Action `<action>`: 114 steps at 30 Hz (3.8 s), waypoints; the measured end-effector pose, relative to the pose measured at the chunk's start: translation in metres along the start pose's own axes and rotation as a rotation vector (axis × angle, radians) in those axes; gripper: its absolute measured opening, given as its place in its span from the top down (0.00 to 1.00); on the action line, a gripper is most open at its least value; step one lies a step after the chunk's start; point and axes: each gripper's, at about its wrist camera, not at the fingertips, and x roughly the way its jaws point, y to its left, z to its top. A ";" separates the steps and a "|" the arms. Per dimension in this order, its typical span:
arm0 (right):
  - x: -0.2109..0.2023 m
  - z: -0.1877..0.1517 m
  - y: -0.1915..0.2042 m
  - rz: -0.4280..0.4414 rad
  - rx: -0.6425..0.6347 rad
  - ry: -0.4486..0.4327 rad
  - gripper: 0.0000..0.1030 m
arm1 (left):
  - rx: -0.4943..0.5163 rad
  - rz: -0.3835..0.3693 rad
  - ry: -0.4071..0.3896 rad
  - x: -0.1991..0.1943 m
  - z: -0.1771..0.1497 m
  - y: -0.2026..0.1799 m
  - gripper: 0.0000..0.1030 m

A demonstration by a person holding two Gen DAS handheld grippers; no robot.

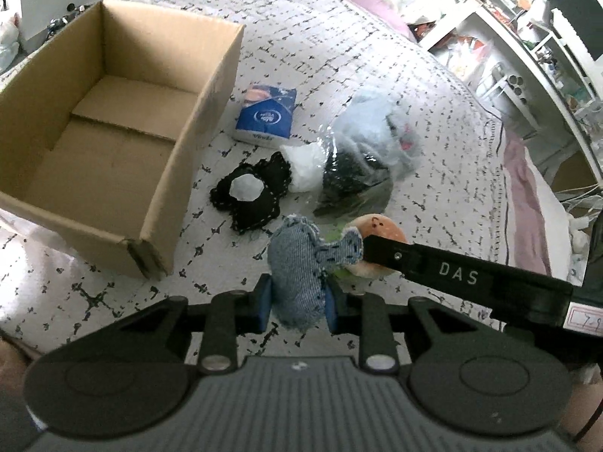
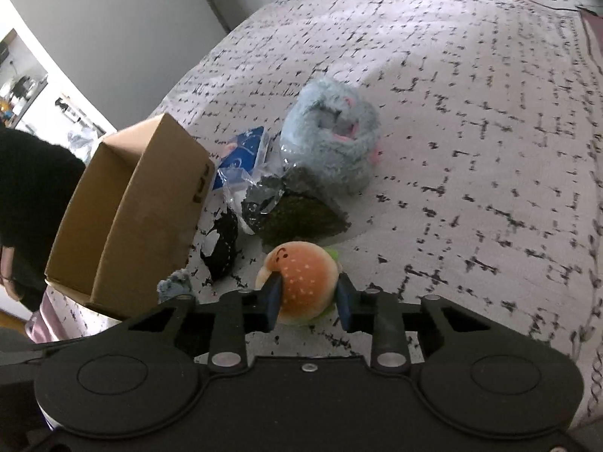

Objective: Organize soft objects
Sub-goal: 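Carry the plush and burger over the box and open both tools to drop them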

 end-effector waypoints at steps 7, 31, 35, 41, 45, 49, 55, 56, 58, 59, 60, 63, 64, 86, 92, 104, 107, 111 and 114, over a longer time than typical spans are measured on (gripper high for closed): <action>-0.032 -0.010 0.006 -0.037 0.020 -0.044 0.71 | 0.036 -0.039 -0.028 -0.022 -0.001 -0.007 0.74; -0.079 -0.007 0.055 -0.049 0.056 -0.221 0.71 | 0.091 -0.091 -0.099 -0.080 0.024 0.018 0.74; -0.078 -0.003 0.067 -0.039 0.046 -0.236 0.71 | 0.104 -0.083 -0.113 -0.089 0.032 0.028 0.74; -0.077 0.003 0.084 -0.020 0.039 -0.249 0.71 | 0.102 -0.076 -0.132 -0.100 0.043 0.040 0.74; -0.073 0.006 0.098 -0.006 0.028 -0.244 0.71 | 0.091 -0.062 -0.140 -0.105 0.050 0.052 0.74; -0.067 0.010 0.111 0.014 0.016 -0.237 0.71 | 0.073 -0.045 -0.147 -0.107 0.057 0.066 0.74; -0.058 0.016 0.128 0.041 0.003 -0.222 0.71 | 0.045 -0.016 -0.138 -0.103 0.067 0.086 0.74; -0.056 0.016 0.130 0.045 0.000 -0.219 0.71 | 0.039 -0.011 -0.135 -0.102 0.069 0.089 0.74; -0.052 0.017 0.134 0.051 -0.006 -0.212 0.71 | 0.030 -0.001 -0.131 -0.099 0.072 0.096 0.73; -0.050 0.018 0.136 0.052 -0.008 -0.207 0.71 | 0.026 0.004 -0.129 -0.098 0.074 0.098 0.74; -0.047 0.018 0.138 0.055 -0.009 -0.201 0.71 | 0.023 0.010 -0.128 -0.097 0.075 0.101 0.73; -0.041 0.020 0.142 0.062 -0.013 -0.187 0.71 | 0.009 0.024 -0.123 -0.093 0.080 0.109 0.73; -0.039 0.020 0.143 0.063 -0.015 -0.184 0.71 | 0.005 0.028 -0.121 -0.092 0.082 0.112 0.73; -0.009 0.015 0.172 0.121 -0.045 -0.108 0.53 | -0.086 0.088 -0.099 -0.095 0.089 0.147 0.61; -0.017 0.012 0.168 0.125 -0.036 -0.101 0.40 | -0.085 0.103 -0.083 -0.099 0.084 0.143 0.49; -0.051 0.010 0.128 0.080 -0.012 -0.144 0.18 | -0.073 0.109 -0.107 -0.110 0.074 0.122 0.23; -0.060 0.009 0.117 0.078 -0.009 -0.153 0.14 | -0.057 0.101 -0.116 -0.112 0.072 0.113 0.15; -0.069 0.010 0.100 0.070 0.000 -0.166 0.13 | -0.025 0.138 -0.138 -0.115 0.069 0.099 0.07; -0.075 0.010 0.087 0.055 0.006 -0.173 0.12 | -0.005 0.155 -0.156 -0.115 0.067 0.089 0.00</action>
